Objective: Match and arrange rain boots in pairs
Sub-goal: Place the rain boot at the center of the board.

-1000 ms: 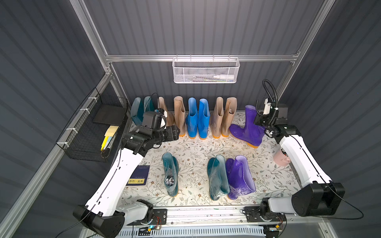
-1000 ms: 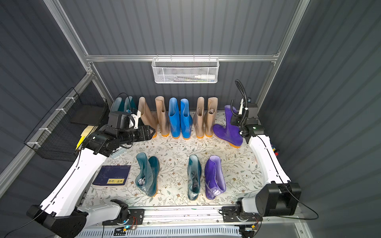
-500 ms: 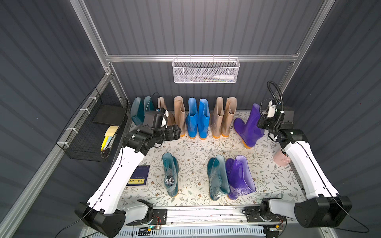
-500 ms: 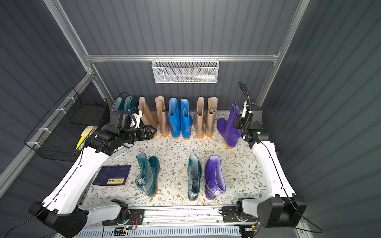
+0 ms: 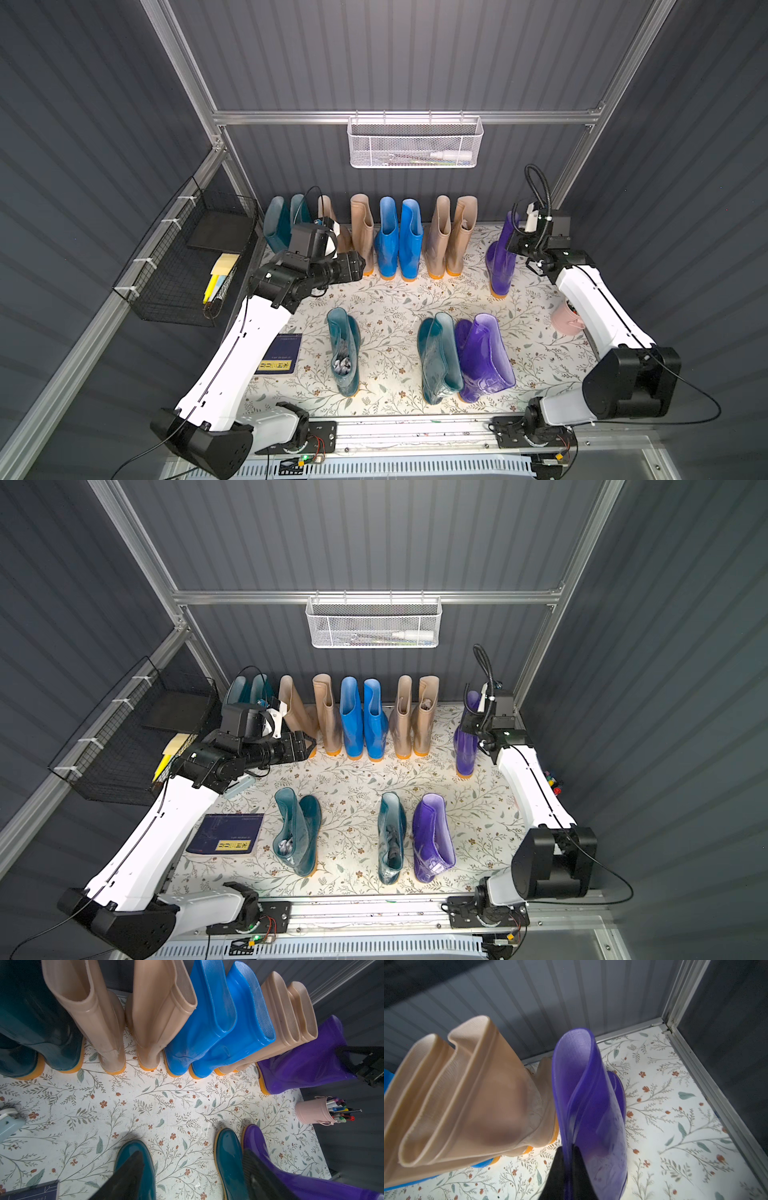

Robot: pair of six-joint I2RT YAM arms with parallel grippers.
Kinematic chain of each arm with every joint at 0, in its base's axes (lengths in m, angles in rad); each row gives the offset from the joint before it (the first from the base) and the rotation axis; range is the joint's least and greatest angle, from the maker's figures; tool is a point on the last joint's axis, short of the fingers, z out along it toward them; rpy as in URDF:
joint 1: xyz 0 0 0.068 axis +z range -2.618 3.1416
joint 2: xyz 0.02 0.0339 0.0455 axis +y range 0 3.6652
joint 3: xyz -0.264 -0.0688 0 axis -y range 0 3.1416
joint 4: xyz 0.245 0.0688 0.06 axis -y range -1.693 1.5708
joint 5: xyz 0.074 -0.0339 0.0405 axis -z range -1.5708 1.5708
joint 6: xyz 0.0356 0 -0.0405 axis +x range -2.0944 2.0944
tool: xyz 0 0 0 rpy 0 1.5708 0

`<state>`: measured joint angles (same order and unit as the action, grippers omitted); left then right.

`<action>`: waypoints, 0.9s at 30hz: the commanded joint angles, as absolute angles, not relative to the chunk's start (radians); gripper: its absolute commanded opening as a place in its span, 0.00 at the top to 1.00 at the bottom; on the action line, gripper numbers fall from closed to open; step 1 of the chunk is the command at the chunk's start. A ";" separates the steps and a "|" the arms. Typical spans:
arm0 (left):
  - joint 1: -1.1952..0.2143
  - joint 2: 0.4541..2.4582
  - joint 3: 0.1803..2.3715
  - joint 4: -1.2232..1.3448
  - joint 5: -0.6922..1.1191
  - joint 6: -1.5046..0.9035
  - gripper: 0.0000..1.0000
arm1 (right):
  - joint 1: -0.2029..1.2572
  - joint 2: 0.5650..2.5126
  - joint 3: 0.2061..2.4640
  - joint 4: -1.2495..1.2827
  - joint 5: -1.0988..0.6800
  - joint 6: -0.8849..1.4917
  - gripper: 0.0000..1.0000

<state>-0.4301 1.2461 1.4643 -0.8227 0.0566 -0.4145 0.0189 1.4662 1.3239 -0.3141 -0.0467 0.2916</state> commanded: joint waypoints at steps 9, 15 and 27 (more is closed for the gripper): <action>-0.425 1.255 1.512 -0.845 0.066 -0.413 0.23 | 0.022 1.576 1.454 -0.146 -0.086 0.318 1.00; -0.425 1.247 1.509 -0.855 0.051 -0.408 0.23 | 0.027 1.630 1.496 -0.132 -0.113 0.293 1.00; -0.425 1.250 1.510 -0.854 0.049 -0.407 0.23 | 0.046 1.632 1.483 -0.112 -0.155 0.255 1.00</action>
<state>-0.4301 1.2526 1.4868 -0.8379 0.0528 -0.4141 0.0341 1.6573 1.4689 -0.2249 -0.1352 0.2821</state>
